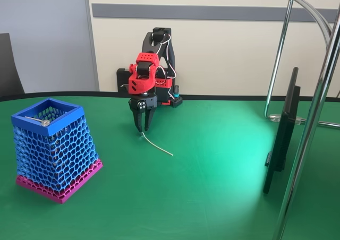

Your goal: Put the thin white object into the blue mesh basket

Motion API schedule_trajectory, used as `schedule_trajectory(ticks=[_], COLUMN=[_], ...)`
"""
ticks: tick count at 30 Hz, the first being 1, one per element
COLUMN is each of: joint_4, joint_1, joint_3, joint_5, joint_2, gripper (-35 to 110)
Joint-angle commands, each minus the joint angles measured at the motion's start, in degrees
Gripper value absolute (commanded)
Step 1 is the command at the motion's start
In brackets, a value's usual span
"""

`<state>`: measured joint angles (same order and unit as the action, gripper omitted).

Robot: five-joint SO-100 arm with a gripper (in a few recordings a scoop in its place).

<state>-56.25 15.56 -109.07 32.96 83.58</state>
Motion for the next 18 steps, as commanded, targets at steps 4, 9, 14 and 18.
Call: schedule_trajectory(ticks=[4,9,14,18], joint_4=[0.0,0.2,0.5,0.7], joint_1=[-0.4,-0.4,-0.4,-0.4], joint_3=[3.7,4.6,4.8,5.7], joint_5=[0.6,0.8,0.8,0.7], joint_2=[-2.4,-4.0,-5.6,-6.5], gripper=[14,14,15,15])
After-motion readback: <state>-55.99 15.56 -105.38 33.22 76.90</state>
